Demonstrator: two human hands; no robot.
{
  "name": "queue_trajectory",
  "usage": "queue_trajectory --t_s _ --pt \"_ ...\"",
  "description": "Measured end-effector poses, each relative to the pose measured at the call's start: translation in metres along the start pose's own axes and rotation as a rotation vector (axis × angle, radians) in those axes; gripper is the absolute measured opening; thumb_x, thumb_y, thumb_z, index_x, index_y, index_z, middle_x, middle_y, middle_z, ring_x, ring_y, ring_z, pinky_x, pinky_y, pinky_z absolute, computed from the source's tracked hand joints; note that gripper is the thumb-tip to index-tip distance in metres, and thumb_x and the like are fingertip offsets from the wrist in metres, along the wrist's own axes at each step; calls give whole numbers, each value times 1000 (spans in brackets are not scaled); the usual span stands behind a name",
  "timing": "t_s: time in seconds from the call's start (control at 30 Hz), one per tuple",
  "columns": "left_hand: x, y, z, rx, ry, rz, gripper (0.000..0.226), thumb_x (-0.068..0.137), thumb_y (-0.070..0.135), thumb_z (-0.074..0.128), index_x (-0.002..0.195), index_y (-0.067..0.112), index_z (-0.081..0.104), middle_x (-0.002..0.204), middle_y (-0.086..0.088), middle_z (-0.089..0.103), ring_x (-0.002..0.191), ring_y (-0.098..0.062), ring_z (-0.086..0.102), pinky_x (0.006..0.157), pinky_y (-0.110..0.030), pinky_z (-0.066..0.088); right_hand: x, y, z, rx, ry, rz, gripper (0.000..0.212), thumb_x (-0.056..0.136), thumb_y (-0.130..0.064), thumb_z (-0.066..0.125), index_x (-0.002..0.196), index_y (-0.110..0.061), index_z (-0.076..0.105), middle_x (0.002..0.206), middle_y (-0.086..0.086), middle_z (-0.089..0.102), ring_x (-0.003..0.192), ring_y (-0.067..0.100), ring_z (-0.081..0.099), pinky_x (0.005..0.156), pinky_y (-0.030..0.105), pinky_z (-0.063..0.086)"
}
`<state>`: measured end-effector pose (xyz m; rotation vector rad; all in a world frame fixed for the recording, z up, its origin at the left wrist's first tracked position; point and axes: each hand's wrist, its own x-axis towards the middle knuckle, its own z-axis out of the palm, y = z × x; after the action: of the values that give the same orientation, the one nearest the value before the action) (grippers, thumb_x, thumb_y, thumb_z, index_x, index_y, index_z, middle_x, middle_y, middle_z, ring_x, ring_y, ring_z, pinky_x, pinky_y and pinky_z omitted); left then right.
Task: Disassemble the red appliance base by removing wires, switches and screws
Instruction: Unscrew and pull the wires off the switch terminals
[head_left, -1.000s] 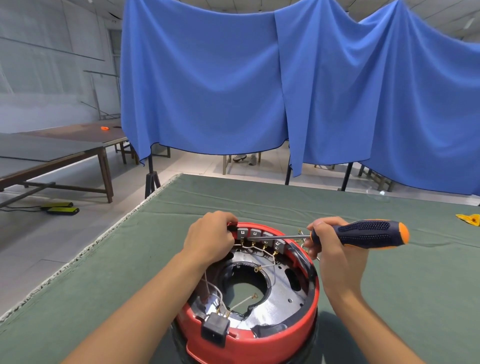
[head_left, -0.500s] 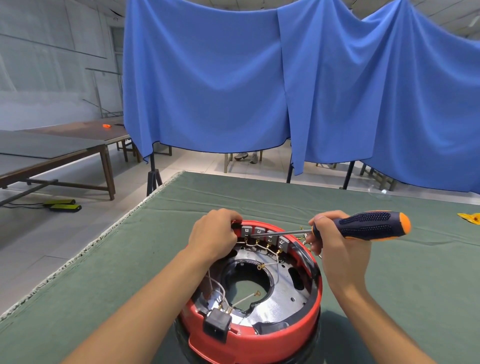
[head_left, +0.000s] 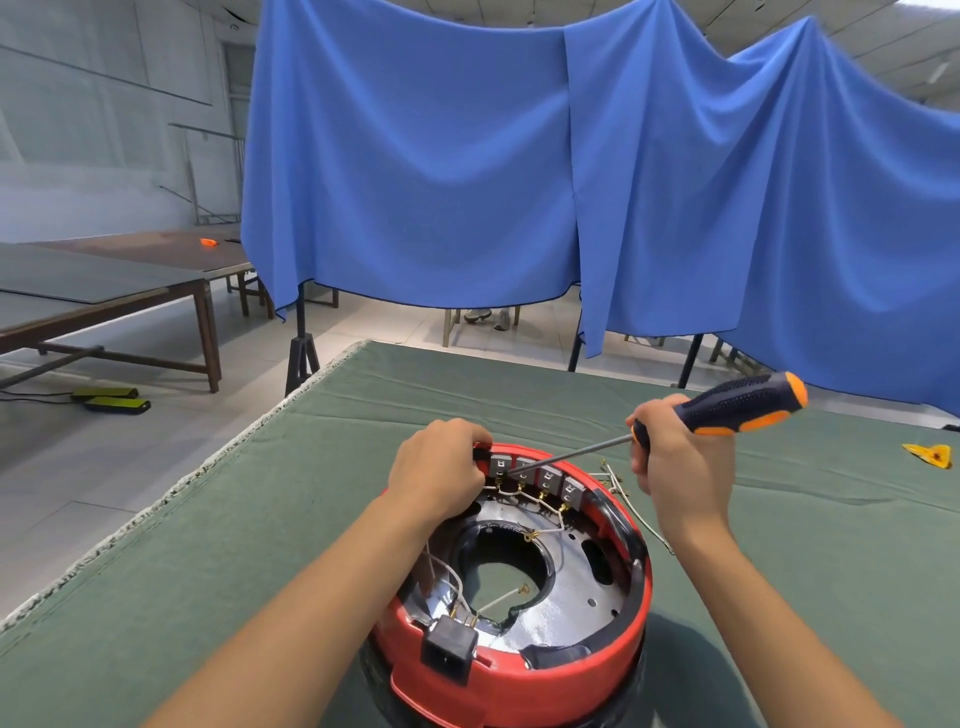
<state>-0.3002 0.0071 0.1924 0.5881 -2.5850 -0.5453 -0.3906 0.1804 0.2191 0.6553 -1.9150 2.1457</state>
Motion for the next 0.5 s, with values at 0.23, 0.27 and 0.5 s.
queue_trajectory --t_s 0.23,0.27,0.5 --pt "0 -2 0 -10 5 3 39 78 6 51 106 25 70 101 0 71 95 -26 62 79 -35 51 37 -5 20 -100 82 57 14 75 -13 54 63 -7 51 41 -3 41 33 11 36 35 15 28" --pt "0 -2 1 -11 5 3 38 78 6 51 105 25 70 100 0 71 94 -25 62 79 -36 52 41 -5 23 -101 94 76 13 75 -13 54 65 -7 52 44 -2 43 33 11 36 34 15 28" --pt "1 -3 4 -6 4 13 37 79 7 51 107 25 69 102 -1 70 95 -25 62 78 -35 50 48 -6 26 -59 121 135 19 73 -12 55 56 -11 48 45 -4 48 33 9 37 34 17 28"
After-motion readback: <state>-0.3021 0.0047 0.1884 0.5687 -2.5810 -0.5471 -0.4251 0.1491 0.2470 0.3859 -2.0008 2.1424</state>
